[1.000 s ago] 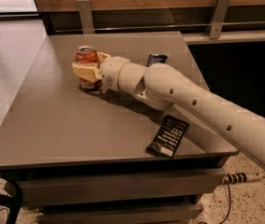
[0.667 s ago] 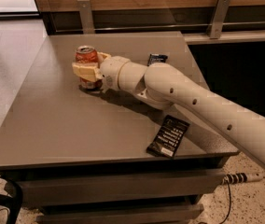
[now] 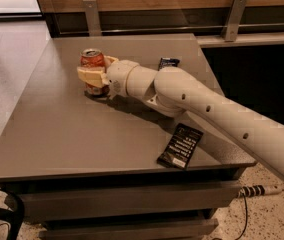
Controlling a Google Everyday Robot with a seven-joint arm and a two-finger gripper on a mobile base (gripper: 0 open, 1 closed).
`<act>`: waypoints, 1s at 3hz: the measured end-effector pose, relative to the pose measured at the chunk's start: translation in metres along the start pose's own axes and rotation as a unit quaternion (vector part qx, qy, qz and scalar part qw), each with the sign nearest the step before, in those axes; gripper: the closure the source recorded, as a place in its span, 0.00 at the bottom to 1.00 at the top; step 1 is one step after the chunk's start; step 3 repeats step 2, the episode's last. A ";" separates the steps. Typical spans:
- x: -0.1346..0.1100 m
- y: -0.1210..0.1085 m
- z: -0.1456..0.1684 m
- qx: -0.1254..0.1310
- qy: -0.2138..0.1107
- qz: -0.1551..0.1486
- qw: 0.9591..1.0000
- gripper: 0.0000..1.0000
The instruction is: Place coke can upright
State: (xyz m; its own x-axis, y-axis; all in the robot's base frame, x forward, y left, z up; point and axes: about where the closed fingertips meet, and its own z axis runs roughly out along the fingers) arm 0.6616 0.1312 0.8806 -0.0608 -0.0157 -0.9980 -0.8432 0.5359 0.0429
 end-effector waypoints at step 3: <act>0.000 0.002 0.001 -0.001 0.000 0.000 1.000 0.00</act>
Offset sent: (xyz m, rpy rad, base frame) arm 0.0000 0.0001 0.0001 0.0000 0.0000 0.0001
